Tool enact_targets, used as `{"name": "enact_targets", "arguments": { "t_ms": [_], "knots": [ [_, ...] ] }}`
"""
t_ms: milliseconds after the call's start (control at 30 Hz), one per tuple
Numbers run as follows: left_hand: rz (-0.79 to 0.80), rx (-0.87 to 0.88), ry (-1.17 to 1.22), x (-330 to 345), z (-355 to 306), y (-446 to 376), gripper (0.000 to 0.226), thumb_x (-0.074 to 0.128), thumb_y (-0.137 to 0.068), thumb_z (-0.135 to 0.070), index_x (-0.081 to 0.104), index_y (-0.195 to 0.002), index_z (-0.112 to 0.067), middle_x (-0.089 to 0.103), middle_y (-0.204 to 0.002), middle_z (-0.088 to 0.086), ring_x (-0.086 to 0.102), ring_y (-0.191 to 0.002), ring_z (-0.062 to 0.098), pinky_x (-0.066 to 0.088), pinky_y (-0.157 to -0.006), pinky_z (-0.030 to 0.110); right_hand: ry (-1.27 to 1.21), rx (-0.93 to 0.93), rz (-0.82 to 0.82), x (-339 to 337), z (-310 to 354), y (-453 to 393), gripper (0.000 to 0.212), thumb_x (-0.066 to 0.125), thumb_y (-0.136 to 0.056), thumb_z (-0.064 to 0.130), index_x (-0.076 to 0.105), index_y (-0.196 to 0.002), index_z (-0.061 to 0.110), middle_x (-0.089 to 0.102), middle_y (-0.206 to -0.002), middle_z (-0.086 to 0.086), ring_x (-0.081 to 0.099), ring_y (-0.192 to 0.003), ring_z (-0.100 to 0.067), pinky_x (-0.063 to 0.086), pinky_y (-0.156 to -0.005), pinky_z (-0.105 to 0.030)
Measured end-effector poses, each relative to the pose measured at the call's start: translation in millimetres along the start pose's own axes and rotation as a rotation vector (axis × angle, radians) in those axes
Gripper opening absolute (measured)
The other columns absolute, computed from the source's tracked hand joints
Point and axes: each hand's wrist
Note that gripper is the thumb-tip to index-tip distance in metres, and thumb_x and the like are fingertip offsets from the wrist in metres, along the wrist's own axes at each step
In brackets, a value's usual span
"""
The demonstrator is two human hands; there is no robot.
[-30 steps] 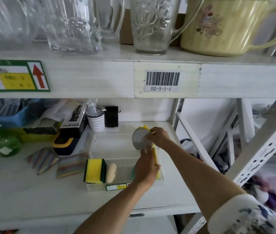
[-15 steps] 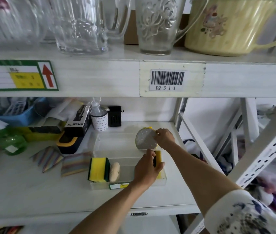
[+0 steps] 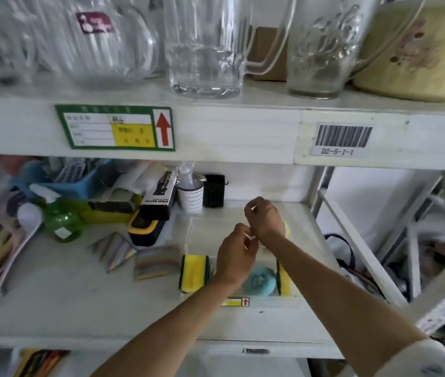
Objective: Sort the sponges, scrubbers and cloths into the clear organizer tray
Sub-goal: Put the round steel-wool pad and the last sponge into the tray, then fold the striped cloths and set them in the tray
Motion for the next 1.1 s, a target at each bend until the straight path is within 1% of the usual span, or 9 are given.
{"name": "enact_targets", "arguments": {
  "t_ms": [167, 267, 400, 500, 600, 700, 833, 967, 1100],
  "knots": [
    [-0.173, -0.046, 0.003, -74.6, 52.4, -12.4, 0.006, 0.056, -0.088, -0.010, 0.061, -0.090, -0.012, 0.068, -0.083, 0.003, 0.065, -0.081, 0.024, 0.051, -0.073, 0.035, -0.093, -0.210, 0.134, 45.3, 61.5, 14.3, 0.016, 0.056, -0.089, 0.018, 0.069, -0.096, 0.015, 0.071, -0.104, -0.012, 0.065, -0.097, -0.033, 0.051, -0.080, -0.035],
    [-0.245, -0.158, -0.057, -122.1, 95.1, -11.8, 0.009, 0.054, -0.091, -0.010, 0.062, -0.094, -0.009, 0.070, -0.088, 0.007, 0.066, -0.088, 0.027, 0.041, -0.070, 0.027, 0.032, -0.296, 0.297, 74.2, 93.5, 29.0, 0.021, 0.055, -0.090, 0.021, 0.068, -0.106, 0.017, 0.070, -0.111, -0.012, 0.064, -0.104, -0.032, 0.051, -0.085, -0.034],
    [-0.306, -0.315, -0.294, -176.4, 146.5, -12.6, 0.016, 0.053, -0.086, -0.013, 0.066, -0.095, -0.008, 0.072, -0.096, 0.014, 0.066, -0.097, 0.033, 0.049, -0.078, 0.037, 0.257, -0.452, 0.499, 116.0, 116.7, 47.4, 0.032, 0.054, -0.090, 0.024, 0.059, -0.121, 0.016, 0.061, -0.125, -0.012, 0.058, -0.116, -0.031, 0.048, -0.091, -0.035],
    [-0.120, -0.371, -0.415, -205.9, 188.3, -15.6, 0.026, 0.059, -0.083, -0.029, 0.062, -0.102, -0.011, 0.068, -0.106, 0.012, 0.062, -0.105, 0.033, 0.049, -0.086, 0.040, 0.388, -0.498, 0.611, 142.0, 125.4, 56.2, 0.042, 0.055, -0.092, 0.023, 0.050, -0.132, 0.013, 0.053, -0.133, -0.015, 0.053, -0.121, -0.035, 0.046, -0.095, -0.038],
    [0.074, -0.376, -0.576, -222.5, 217.3, -19.8, 0.063, 0.047, -0.076, -0.059, 0.051, -0.121, -0.015, 0.058, -0.127, 0.015, 0.053, -0.120, 0.037, 0.048, -0.097, 0.047, 0.482, -0.461, 0.669, 165.0, 129.3, 61.3, 0.045, 0.055, -0.092, 0.023, 0.047, -0.135, 0.010, 0.051, -0.132, -0.015, 0.054, -0.120, -0.037, 0.046, -0.095, -0.040],
    [0.153, -0.364, -0.638, -228.6, 225.3, -25.1, 0.068, 0.051, -0.088, -0.049, 0.035, -0.144, -0.014, 0.039, -0.150, 0.014, 0.037, -0.138, 0.032, 0.035, -0.113, 0.042, 0.570, -0.403, 0.696, 183.7, 125.8, 63.1, 0.045, 0.055, -0.092, 0.027, 0.049, -0.134, 0.010, 0.052, -0.129, -0.013, 0.056, -0.117, -0.036, 0.048, -0.094, -0.042],
    [0.196, -0.293, -0.764, -228.2, 234.5, -35.0, 0.061, 0.048, -0.093, -0.038, 0.033, -0.145, -0.010, 0.039, -0.151, 0.014, 0.040, -0.138, 0.030, 0.032, -0.113, 0.038, 0.667, -0.378, 0.729, 194.2, 112.7, 61.7, 0.056, 0.053, -0.091, 0.044, 0.041, -0.140, 0.021, 0.050, -0.129, -0.011, 0.054, -0.119, -0.034, 0.046, -0.096, -0.044],
    [0.244, -0.364, -0.799, -232.4, 258.2, -49.6, 0.054, 0.038, -0.093, -0.043, 0.034, -0.143, -0.022, 0.043, -0.146, 0.006, 0.042, -0.134, 0.029, 0.034, -0.111, 0.046, 0.730, -0.372, 0.767, 209.2, 108.8, 61.4, 0.079, 0.043, -0.076, 0.079, 0.035, -0.141, 0.035, 0.052, -0.132, -0.008, 0.050, -0.123, -0.032, 0.038, -0.100, -0.048],
    [0.324, -0.398, -0.838, -235.9, 268.6, -62.2, 0.059, 0.040, -0.090, -0.048, 0.034, -0.140, -0.017, 0.043, -0.143, 0.010, 0.042, -0.132, 0.032, 0.034, -0.110, 0.046, 0.775, -0.404, 0.728, 213.1, 109.1, 60.8, 0.073, 0.052, -0.083, 0.064, 0.035, -0.142, 0.024, 0.047, -0.135, -0.014, 0.048, -0.124, -0.035, 0.032, -0.105, -0.051]
  ]
}}
Point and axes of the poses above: each hand's wrist, its own y-axis away from the middle knuckle, its own x-axis out of the palm, z = x × y
